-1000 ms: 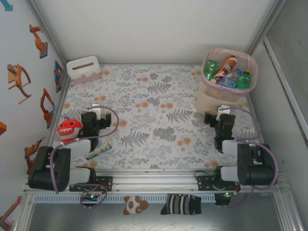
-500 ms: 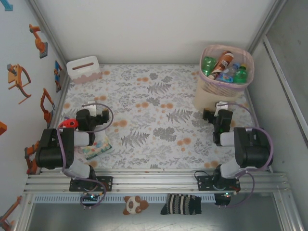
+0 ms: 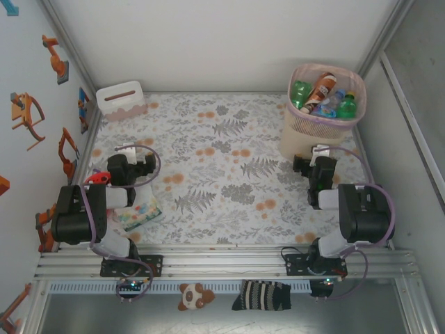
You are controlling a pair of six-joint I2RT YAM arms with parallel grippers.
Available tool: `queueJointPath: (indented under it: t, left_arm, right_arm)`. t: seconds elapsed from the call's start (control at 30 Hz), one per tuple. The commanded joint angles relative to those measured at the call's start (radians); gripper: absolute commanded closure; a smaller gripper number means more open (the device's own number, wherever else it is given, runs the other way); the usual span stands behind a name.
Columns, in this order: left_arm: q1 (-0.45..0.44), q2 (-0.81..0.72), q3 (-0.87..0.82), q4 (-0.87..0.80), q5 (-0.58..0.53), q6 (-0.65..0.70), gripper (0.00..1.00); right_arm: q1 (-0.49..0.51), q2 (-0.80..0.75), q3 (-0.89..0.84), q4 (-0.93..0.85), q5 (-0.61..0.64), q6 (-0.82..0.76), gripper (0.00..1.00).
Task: Put the plastic bottles in the bin
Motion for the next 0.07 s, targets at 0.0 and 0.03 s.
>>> queueJointPath:
  t: [0.0,0.03]
  left_arm:
    - [0.001,-0.006,0.011,-0.003,0.019,-0.014,0.03]
    - [0.002,-0.005,0.011,-0.003,0.019,-0.013,0.03]
  right_arm:
    - [-0.016,0.003,0.035,0.003,-0.026,0.017,0.01]
    - [-0.017,0.001,0.034,0.0,-0.024,0.017,0.01]
